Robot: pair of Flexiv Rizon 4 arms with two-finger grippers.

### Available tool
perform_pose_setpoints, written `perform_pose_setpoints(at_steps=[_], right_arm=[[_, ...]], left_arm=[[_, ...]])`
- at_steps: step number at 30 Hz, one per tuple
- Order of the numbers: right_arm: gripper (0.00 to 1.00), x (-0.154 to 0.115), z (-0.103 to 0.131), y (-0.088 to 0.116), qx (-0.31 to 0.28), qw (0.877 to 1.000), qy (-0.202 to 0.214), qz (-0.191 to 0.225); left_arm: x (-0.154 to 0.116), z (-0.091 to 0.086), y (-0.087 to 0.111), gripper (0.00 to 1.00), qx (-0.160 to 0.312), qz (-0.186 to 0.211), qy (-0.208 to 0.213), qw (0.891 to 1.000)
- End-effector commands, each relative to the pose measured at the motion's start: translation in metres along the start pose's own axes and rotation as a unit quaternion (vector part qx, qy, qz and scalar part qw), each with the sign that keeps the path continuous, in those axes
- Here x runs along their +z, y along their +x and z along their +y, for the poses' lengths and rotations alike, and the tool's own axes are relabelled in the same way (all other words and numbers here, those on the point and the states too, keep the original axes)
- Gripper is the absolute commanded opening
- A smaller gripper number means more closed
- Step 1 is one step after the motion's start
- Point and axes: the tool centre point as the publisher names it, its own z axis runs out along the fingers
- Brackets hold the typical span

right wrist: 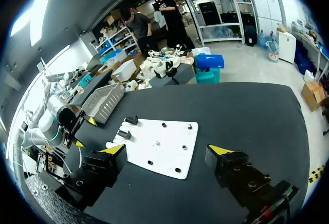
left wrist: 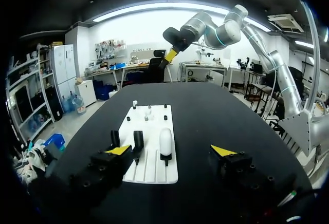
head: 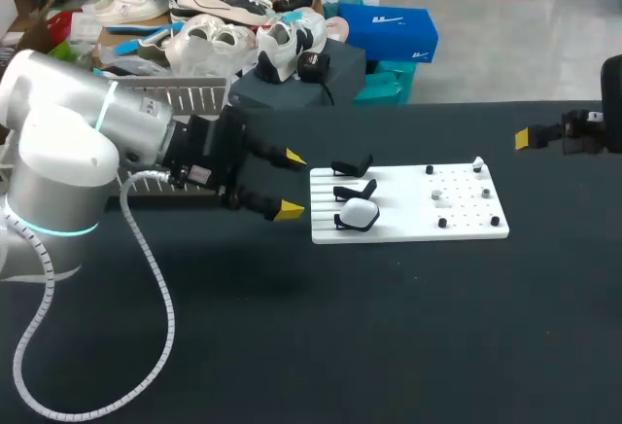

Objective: Pick up each earbud case from the left stands, insert the matching earbuds, close the lid, and place the case in the box.

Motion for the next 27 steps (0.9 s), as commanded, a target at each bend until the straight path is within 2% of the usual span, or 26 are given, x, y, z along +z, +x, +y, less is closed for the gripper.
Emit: perform_pose_setpoints(at_steps=[1, 7, 8, 9, 10, 13, 15, 16, 20, 23, 27], right_arm=[[1.00, 0.001, -0.002, 0.000, -0.001, 1.000, -0.003, 0.000], [1.00, 0.001, -0.002, 0.000, -0.001, 1.000, -0.003, 0.000], [1.00, 0.001, -0.002, 0.000, -0.001, 1.000, -0.003, 0.000], [1.00, 0.001, -0.002, 0.000, -0.001, 1.000, -0.003, 0.000], [1.00, 0.001, -0.002, 0.000, -0.001, 1.000, -0.003, 0.000], [1.00, 0.001, -0.002, 0.000, -0.001, 1.000, -0.003, 0.000], [1.00, 0.001, -0.002, 0.000, -0.001, 1.000, -0.003, 0.000], [1.00, 0.001, -0.002, 0.000, -0.001, 1.000, -0.003, 0.000], [1.00, 0.001, -0.002, 0.000, -0.001, 1.000, -0.003, 0.000], [1.00, 0.001, -0.002, 0.000, -0.001, 1.000, -0.003, 0.000], [1.00, 0.001, -0.002, 0.000, -0.001, 1.000, -0.003, 0.000]], left_arm=[[0.013, 0.006, 0.003, 1.00, 0.003, -0.004, 0.012, 1.000], [0.024, 0.003, 0.009, 0.98, 0.000, -0.005, 0.014, 1.000], [0.026, 0.003, 0.010, 0.83, 0.000, -0.005, 0.015, 1.000], [0.029, 0.003, 0.011, 0.50, -0.001, -0.005, 0.014, 1.000], [0.031, 0.003, 0.012, 0.48, -0.002, -0.004, 0.012, 1.000], [0.036, 0.003, 0.014, 0.56, -0.005, -0.003, 0.012, 1.000], [0.039, 0.002, 0.015, 0.66, -0.006, -0.002, 0.010, 1.000], [0.042, 0.002, 0.015, 0.67, -0.006, -0.001, 0.009, 1.000], [0.051, 0.003, 0.019, 0.61, -0.003, 0.001, 0.001, 1.000], [0.058, 0.005, 0.021, 0.64, -0.006, 0.003, -0.003, 1.000], [0.066, 0.008, 0.023, 0.57, -0.009, 0.006, -0.007, 1.000]])
